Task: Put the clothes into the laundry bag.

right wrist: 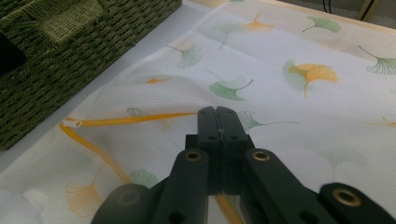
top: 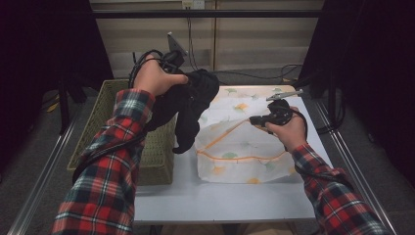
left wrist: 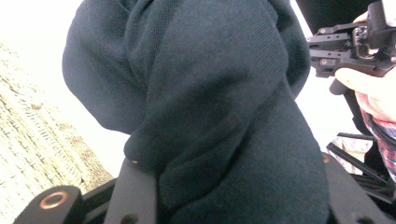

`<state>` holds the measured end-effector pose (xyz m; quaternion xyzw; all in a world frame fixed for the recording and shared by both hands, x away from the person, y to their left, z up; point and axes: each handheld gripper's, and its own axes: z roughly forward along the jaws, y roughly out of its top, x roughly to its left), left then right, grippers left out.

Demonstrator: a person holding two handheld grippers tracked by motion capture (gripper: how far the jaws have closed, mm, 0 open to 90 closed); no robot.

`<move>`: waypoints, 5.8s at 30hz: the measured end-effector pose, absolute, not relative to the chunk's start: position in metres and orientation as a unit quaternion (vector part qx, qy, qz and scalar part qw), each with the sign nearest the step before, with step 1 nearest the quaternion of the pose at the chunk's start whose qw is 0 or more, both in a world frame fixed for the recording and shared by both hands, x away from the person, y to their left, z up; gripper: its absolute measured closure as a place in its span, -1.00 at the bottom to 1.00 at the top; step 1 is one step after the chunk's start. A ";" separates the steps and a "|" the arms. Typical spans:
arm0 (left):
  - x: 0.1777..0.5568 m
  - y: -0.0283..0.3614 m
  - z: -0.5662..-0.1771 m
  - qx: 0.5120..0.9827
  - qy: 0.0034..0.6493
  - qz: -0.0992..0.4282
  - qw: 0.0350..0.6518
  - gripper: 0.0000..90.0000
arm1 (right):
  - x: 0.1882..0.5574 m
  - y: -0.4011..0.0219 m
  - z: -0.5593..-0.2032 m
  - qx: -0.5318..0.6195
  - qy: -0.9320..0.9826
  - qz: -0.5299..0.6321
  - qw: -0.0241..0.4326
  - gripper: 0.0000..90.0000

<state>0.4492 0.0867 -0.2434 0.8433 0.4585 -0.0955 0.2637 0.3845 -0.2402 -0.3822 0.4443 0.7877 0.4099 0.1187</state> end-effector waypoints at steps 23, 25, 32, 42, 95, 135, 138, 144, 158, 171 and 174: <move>0.430 0.073 -0.276 0.854 0.433 -0.109 0.266 0.27 | 0.387 -0.237 -0.382 0.451 0.784 0.409 0.121 1.00; 0.428 0.074 -0.279 0.854 0.434 -0.106 0.267 0.27 | 0.387 -0.237 -0.382 0.452 0.784 0.409 0.121 1.00; 0.421 0.075 -0.289 0.859 0.424 -0.104 0.267 0.27 | 0.389 -0.234 -0.383 0.453 0.783 0.409 0.121 1.00; 0.412 0.077 -0.304 0.869 0.406 -0.101 0.263 0.27 | 0.391 -0.230 -0.386 0.456 0.782 0.408 0.120 1.00; 0.378 0.030 -0.343 0.896 0.332 -0.135 0.262 0.27 | 0.401 -0.218 -0.383 0.460 0.780 0.406 0.126 1.00; 0.370 0.001 -0.395 0.889 0.343 -0.145 0.265 0.25 | 0.391 -0.214 -0.377 0.449 0.781 0.416 0.122 1.00; 0.370 0.000 -0.399 0.885 0.352 -0.137 0.273 0.24 | 0.390 -0.214 -0.376 0.448 0.782 0.417 0.122 1.00; 0.371 -0.005 -0.404 0.880 0.372 -0.123 0.269 0.23 | 0.389 -0.212 -0.376 0.446 0.782 0.419 0.119 1.00; 0.374 -0.013 -0.416 0.882 0.377 -0.081 0.270 0.15 | 0.384 -0.214 -0.378 0.450 0.779 0.422 0.112 1.00; 0.375 -0.014 -0.427 0.891 0.355 -0.043 0.278 -0.23 | 0.380 -0.217 -0.381 0.453 0.780 0.418 0.112 1.00; 0.374 -0.014 -0.427 0.888 0.355 -0.038 0.289 -0.39 | 0.379 -0.218 -0.380 0.456 0.778 0.416 0.113 1.00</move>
